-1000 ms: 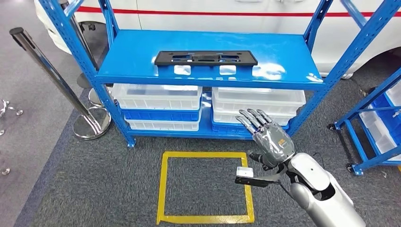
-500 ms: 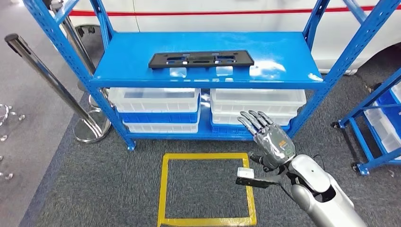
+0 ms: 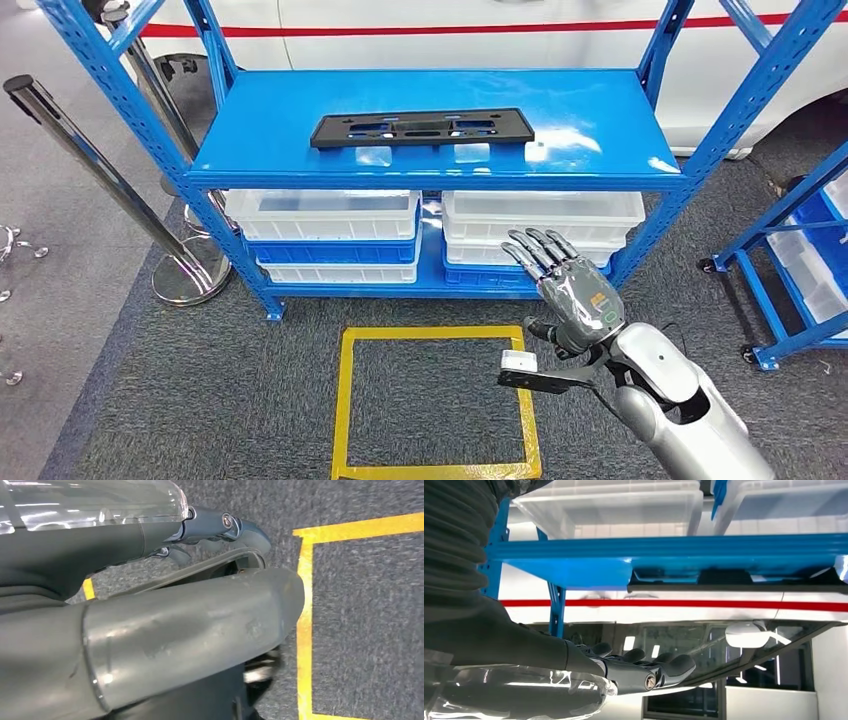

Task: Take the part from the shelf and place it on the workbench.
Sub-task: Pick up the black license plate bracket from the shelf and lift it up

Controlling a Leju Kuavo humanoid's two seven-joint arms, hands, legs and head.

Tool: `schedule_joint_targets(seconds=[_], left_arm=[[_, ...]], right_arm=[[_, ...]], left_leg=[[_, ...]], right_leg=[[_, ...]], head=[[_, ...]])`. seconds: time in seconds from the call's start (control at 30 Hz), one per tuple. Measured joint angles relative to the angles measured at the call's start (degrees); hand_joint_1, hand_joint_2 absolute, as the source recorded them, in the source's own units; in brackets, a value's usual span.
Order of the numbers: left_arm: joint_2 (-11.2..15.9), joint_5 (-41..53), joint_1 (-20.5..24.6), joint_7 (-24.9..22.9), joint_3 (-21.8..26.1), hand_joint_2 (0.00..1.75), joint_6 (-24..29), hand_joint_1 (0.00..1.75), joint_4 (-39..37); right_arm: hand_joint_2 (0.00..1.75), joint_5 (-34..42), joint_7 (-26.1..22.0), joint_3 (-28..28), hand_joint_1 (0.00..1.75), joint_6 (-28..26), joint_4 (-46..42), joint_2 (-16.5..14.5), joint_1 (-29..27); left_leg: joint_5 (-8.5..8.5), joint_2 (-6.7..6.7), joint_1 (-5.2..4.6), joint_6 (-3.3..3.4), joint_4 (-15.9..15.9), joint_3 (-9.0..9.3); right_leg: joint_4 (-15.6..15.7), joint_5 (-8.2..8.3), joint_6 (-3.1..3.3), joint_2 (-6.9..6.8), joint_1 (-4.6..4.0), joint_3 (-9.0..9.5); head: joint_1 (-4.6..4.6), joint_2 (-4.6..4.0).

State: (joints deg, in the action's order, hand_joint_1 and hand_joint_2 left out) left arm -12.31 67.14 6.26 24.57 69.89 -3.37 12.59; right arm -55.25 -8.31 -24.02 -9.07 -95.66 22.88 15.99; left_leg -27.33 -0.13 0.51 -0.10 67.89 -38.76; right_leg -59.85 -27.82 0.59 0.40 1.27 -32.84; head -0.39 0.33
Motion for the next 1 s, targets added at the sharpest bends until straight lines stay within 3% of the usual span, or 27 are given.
schedule_joint_targets(seconds=[0.1,0.2,0.23,0.27,0.33,0.37,0.4,0.53,0.6,0.7,0.73,0.77,0.8,0.87,0.9,1.0], left_arm=[[0.01,0.00,0.02,-0.03,-0.04,0.00,0.02,0.00,0.00],[0.03,0.02,0.20,-0.28,-0.23,0.00,0.16,0.00,0.00],[0.03,0.02,0.26,-0.36,-0.31,0.00,0.21,0.00,0.00],[0.03,0.01,0.22,-0.41,-0.34,0.00,0.24,0.00,0.00],[0.01,0.00,0.16,-0.48,-0.37,0.00,0.29,0.00,0.00],[0.01,0.00,0.14,-0.50,-0.38,0.00,0.31,0.00,0.00],[0.01,0.00,0.16,-0.51,-0.38,0.00,0.31,0.00,0.01],[0.03,0.03,0.14,-0.53,-0.40,0.00,0.31,0.00,0.00],[0.04,0.08,0.17,-0.53,-0.45,0.00,0.29,0.00,0.00],[0.04,0.17,0.12,-0.54,-0.58,0.00,0.25,0.00,0.00],[0.04,0.19,0.06,-0.55,-0.62,0.00,0.24,0.00,0.00],[0.04,0.19,0.01,-0.55,-0.66,0.00,0.24,0.00,0.00],[0.04,0.19,-0.01,-0.55,-0.69,0.00,0.24,0.00,0.00],[0.05,0.20,0.06,-0.55,-0.75,0.00,0.25,0.00,0.00],[0.06,0.21,0.12,-0.55,-0.78,0.00,0.26,0.00,0.00],[0.09,0.25,0.20,-0.56,-0.82,0.00,0.30,0.00,0.00]], right_arm=[[1.75,0.17,0.01,0.16,0.00,0.01,-0.21,0.07,0.23],[1.75,0.67,0.10,0.89,0.00,0.33,-0.81,0.54,1.03],[1.75,0.87,0.19,1.43,0.00,0.52,-1.13,0.97,1.31],[1.75,1.04,0.28,1.96,0.00,0.68,-1.38,1.42,1.40],[1.75,1.39,0.42,2.90,0.00,0.87,-1.81,2.13,1.53],[1.75,1.49,0.44,3.04,0.00,0.91,-1.90,2.21,1.55],[1.75,1.50,0.44,3.10,0.00,0.95,-2.01,2.22,1.60],[1.75,1.51,0.48,3.12,0.00,1.08,-2.16,2.23,1.72],[1.75,1.50,0.48,3.12,0.00,1.24,-2.23,2.23,1.94],[1.75,1.50,0.48,3.00,0.00,1.58,-2.27,2.22,2.16],[1.75,1.50,0.48,2.91,0.00,1.67,-2.27,2.22,2.15],[1.75,1.50,0.48,2.85,0.00,1.74,-2.26,2.21,2.16],[1.75,1.50,0.48,2.79,0.00,1.79,-2.26,2.21,2.18],[1.75,1.50,0.48,2.77,0.00,1.78,-2.26,2.21,2.31],[1.75,1.50,0.48,2.77,0.00,1.78,-2.26,2.21,2.42],[1.75,1.49,0.48,2.69,0.00,1.77,-2.27,2.20,2.53]], left_leg=[[1.94,-0.01,0.00,0.17,-4.12,1.70],[2.32,-0.10,-0.41,1.04,-8.34,3.54],[2.20,-0.10,-0.55,1.71,-9.08,3.98],[2.10,-0.11,-0.60,2.23,-9.38,4.32],[1.54,-0.10,-0.69,2.85,-9.41,4.98],[1.08,-0.15,-0.84,2.64,-8.88,5.00],[0.83,-0.18,-0.94,2.40,-8.57,4.93],[0.38,-0.18,-0.96,1.49,-8.13,4.80],[-1.42,-0.15,-0.84,0.88,-5.45,3.70],[-5.88,-0.13,-0.51,0.25,4.93,-1.54],[-6.16,-0.13,-0.45,0.23,7.07,-2.78],[-5.42,-0.13,-0.44,0.31,7.25,-3.08],[-3.71,-0.13,-0.44,0.50,5.27,-2.30],[0.11,-0.15,-0.59,1.11,-1.99,1.08],[1.18,-0.17,-0.76,1.42,-5.33,2.70],[1.30,-0.21,-1.26,1.98,-8.70,4.28]], right_leg=[[0.02,-0.24,-0.20,0.02,0.04,0.30],[0.18,-0.52,-1.29,0.10,-0.04,0.34],[-2.63,-2.06,-1.73,0.07,-0.08,-1.11],[-5.27,-2.45,-1.99,-0.04,-0.04,-2.79],[-7.31,-1.64,-2.15,-0.29,0.06,-4.78],[-4.73,0.23,-2.09,-0.39,-0.01,-4.05],[-2.40,0.99,-1.93,-0.43,-0.08,-3.05],[-1.02,1.04,-0.91,-0.22,-0.22,-2.48],[-0.80,1.03,-0.30,-0.26,-0.06,-2.20],[-0.76,0.87,0.12,-0.39,-0.18,-2.05],[-0.77,0.84,0.17,-0.39,-0.24,-2.02],[-0.77,0.79,0.21,-0.37,-0.31,-1.97],[-0.77,0.74,0.23,-0.33,-0.36,-1.88],[-0.73,0.62,0.15,-0.25,-0.43,-1.65],[-0.72,0.55,0.01,-0.20,-0.48,-1.59],[-0.31,0.61,-0.82,-0.20,-0.44,-1.49]], head=[[0.01,0.00],[0.01,0.00],[0.02,0.00],[0.02,0.00],[0.04,0.00],[0.04,0.00],[0.03,0.00],[0.02,0.00],[0.00,0.00],[-0.03,0.00],[-0.03,0.00],[-0.03,0.00],[-0.03,0.00],[-0.03,0.00],[-0.03,0.00],[-0.03,0.00]])
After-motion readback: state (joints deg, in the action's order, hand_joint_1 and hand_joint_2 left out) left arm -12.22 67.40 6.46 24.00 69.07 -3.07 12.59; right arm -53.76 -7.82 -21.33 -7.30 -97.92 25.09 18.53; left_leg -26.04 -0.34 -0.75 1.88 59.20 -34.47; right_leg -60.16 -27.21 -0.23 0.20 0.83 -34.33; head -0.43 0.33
